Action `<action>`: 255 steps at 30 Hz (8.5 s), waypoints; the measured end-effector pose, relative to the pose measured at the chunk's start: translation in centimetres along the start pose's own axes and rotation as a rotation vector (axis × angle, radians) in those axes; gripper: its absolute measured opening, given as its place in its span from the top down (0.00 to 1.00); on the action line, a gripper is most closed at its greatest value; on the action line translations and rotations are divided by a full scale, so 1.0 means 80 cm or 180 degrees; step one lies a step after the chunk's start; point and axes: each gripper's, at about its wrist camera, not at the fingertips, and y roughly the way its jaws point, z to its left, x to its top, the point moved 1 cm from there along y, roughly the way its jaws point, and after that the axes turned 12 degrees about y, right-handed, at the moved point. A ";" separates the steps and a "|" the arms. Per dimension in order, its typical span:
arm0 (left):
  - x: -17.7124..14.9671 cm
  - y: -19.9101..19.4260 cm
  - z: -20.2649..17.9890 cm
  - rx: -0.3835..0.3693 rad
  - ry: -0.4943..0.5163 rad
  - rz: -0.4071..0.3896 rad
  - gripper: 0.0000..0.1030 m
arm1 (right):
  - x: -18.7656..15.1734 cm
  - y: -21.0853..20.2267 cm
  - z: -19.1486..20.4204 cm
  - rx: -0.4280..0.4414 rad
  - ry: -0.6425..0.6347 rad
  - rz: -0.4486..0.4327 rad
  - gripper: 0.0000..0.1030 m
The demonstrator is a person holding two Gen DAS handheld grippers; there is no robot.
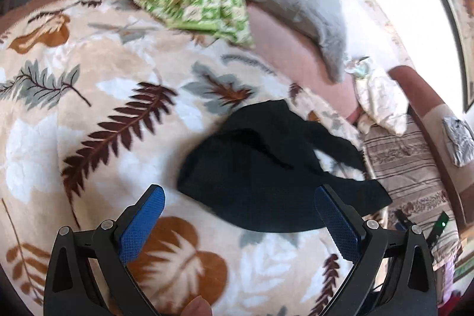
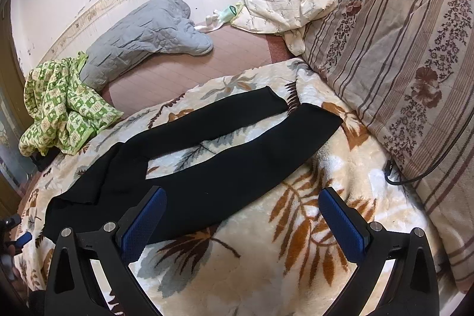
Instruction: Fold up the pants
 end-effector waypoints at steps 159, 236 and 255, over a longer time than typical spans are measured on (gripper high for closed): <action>-0.017 0.168 -0.103 0.1362 0.0549 0.0378 0.11 | -0.005 0.206 0.078 0.0526 -0.0341 0.1525 0.57; -0.048 0.082 -0.147 0.1705 0.0783 0.0124 0.03 | -0.068 0.067 0.108 0.0157 -0.1092 0.0704 0.03; -0.046 0.083 -0.136 0.1654 0.0740 0.0130 0.03 | -0.067 0.081 0.107 0.0169 -0.0969 0.0744 0.03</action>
